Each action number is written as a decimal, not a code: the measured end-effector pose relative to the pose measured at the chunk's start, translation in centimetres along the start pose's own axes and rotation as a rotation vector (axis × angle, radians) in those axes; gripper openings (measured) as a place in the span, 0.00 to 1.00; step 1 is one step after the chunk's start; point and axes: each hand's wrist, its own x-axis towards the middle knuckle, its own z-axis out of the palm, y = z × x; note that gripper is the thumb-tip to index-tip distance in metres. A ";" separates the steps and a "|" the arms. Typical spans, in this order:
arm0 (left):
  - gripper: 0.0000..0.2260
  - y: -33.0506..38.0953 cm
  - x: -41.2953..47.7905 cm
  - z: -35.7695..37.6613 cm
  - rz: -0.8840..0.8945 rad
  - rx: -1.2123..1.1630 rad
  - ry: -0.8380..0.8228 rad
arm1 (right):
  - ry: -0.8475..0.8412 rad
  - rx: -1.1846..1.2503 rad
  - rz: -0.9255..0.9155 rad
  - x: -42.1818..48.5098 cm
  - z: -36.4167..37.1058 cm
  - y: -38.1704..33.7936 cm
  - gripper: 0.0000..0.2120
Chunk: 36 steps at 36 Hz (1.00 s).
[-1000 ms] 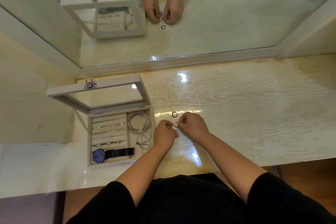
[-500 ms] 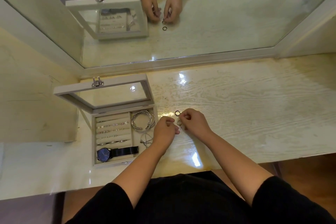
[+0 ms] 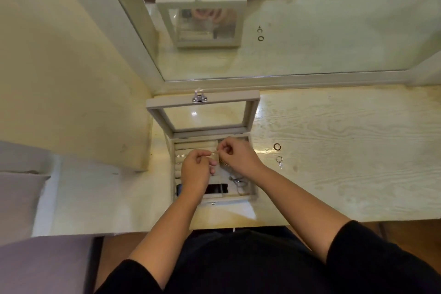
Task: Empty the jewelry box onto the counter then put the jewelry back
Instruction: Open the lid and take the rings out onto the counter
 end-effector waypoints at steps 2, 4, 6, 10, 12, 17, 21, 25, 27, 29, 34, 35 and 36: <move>0.13 -0.3 0.5 -1.7 0.030 0.012 0.040 | -0.020 -0.046 -0.006 0.6 1.3 -0.9 0.05; 0.14 -0.7 0.9 -3.2 0.042 0.026 0.073 | -0.033 -0.102 -0.022 1.2 2.5 -1.9 0.07; 0.14 -1.0 1.4 -4.7 0.037 0.040 0.094 | -0.038 -0.162 -0.044 1.8 3.6 -2.8 0.08; 0.13 -1.5 2.3 -6.6 0.021 0.038 0.099 | -0.062 -0.385 -0.147 2.9 5.3 -3.9 0.10; 0.12 -1.6 2.7 -7.1 0.014 0.038 0.079 | -0.069 -0.505 -0.191 3.5 5.8 -4.0 0.10; 0.09 -2.0 3.7 -7.8 0.003 0.060 -0.005 | -0.068 -0.670 -0.230 4.7 7.0 -4.8 0.09; 0.10 -2.0 4.2 -8.0 0.004 0.086 -0.051 | -0.090 -0.792 -0.287 5.2 7.6 -5.3 0.11; 0.10 -1.9 4.5 -8.2 -0.005 0.103 -0.081 | -0.155 -0.886 -0.334 5.3 7.9 -6.0 0.12; 0.10 -1.8 4.6 -8.2 0.005 0.128 -0.087 | -0.185 -0.936 -0.341 5.4 8.0 -6.5 0.13; 0.10 -1.8 4.7 -8.3 0.014 0.147 -0.089 | -0.218 -0.978 -0.338 5.5 8.1 -7.0 0.13; 0.11 -1.9 4.6 -8.5 0.035 0.171 -0.095 | -0.267 -1.054 -0.340 5.6 8.5 -7.7 0.13; 0.12 -1.8 4.6 -8.5 0.035 0.169 -0.097 | -0.271 -1.060 -0.332 5.6 8.6 -7.7 0.13; 0.13 -1.8 4.6 -8.5 0.034 0.168 -0.099 | -0.276 -1.063 -0.324 5.7 8.6 -7.8 0.12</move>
